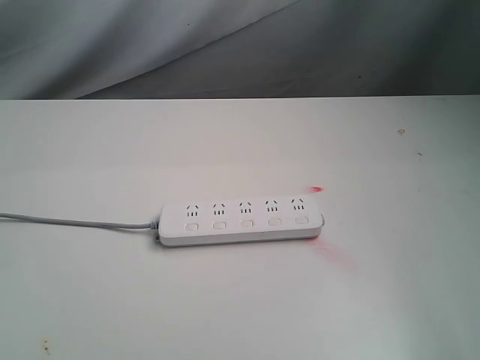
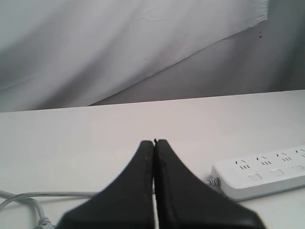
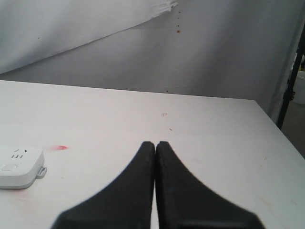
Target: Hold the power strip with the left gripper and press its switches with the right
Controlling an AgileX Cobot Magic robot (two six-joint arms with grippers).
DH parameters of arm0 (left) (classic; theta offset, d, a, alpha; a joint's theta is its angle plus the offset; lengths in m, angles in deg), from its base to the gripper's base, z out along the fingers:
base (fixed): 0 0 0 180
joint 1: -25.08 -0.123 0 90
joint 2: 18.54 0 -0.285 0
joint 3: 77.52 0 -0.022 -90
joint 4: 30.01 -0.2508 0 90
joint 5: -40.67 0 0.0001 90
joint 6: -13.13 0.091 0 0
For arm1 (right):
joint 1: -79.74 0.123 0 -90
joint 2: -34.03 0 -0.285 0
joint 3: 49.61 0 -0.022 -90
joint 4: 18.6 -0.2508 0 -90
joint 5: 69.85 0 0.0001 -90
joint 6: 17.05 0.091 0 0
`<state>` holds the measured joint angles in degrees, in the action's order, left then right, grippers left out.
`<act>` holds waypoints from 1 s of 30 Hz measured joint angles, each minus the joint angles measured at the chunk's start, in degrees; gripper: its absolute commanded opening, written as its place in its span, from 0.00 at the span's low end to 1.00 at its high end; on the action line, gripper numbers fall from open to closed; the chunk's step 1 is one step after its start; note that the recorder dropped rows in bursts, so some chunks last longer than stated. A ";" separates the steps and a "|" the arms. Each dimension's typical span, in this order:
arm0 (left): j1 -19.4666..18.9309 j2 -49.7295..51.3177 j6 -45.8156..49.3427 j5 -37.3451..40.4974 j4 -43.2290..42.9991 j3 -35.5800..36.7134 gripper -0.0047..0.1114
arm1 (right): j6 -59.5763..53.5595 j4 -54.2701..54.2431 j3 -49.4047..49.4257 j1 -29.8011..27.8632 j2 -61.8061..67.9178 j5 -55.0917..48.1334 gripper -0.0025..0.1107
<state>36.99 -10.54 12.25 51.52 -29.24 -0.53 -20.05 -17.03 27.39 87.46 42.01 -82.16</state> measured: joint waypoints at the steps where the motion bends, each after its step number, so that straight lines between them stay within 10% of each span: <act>1: -0.42 0.00 0.00 0.00 0.00 0.00 0.04 | 0.00 0.00 0.00 0.00 0.00 0.00 0.02; 30: -7.15 0.00 0.00 0.00 0.00 0.00 0.04 | 0.00 0.00 0.00 0.00 0.00 0.00 0.02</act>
<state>29.84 -10.54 12.25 51.52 -29.24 -0.53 -20.05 -17.03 27.39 87.46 42.01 -82.16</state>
